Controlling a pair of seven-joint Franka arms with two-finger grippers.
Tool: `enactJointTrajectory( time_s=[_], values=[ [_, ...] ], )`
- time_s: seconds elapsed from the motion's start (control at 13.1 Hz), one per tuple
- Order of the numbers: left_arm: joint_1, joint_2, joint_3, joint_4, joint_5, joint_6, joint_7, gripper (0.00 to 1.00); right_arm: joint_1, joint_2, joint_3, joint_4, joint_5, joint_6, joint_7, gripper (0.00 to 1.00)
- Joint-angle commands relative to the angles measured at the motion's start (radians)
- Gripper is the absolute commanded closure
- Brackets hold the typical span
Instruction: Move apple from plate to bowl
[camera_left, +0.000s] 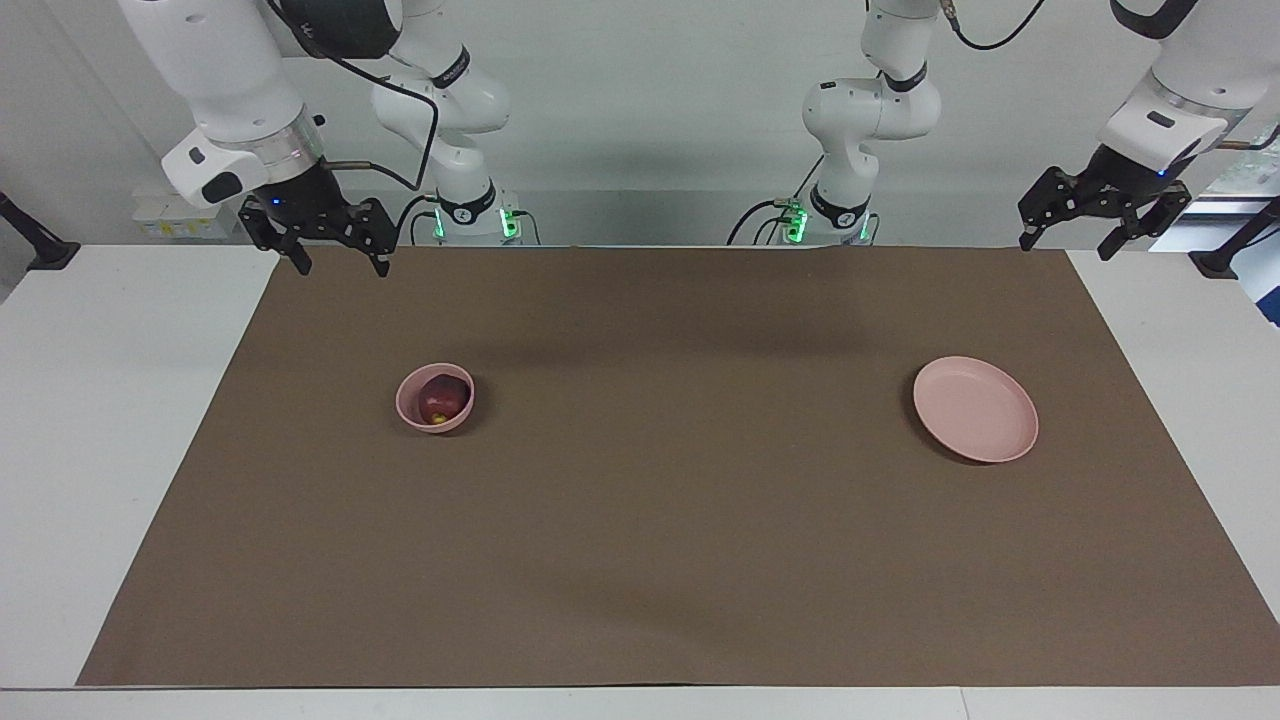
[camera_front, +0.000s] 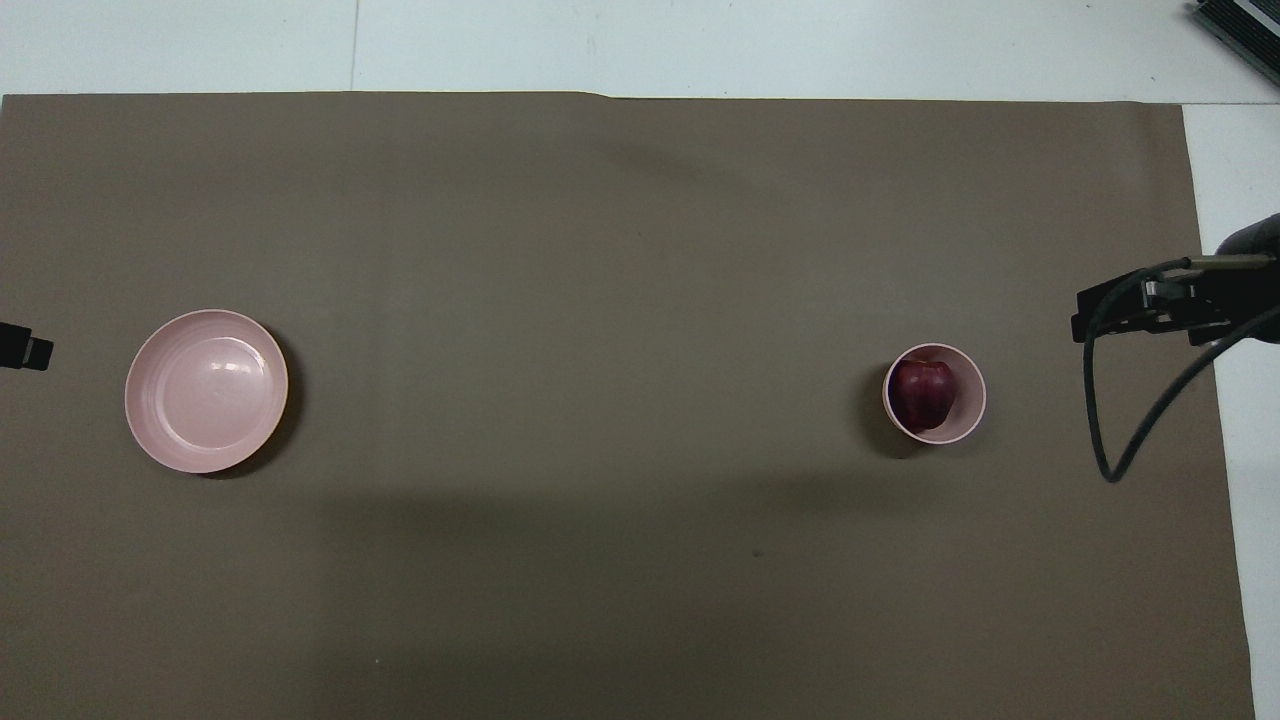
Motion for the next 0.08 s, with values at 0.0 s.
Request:
enactJointTrajectory(
  time_s=[0.0],
  values=[
    [0.000,-0.026,-0.004,-0.025,0.005,0.002,-0.012,0.00,-0.004,-0.015,0.008,-0.011,-0.014,-0.004,0.019,0.00]
  ],
)
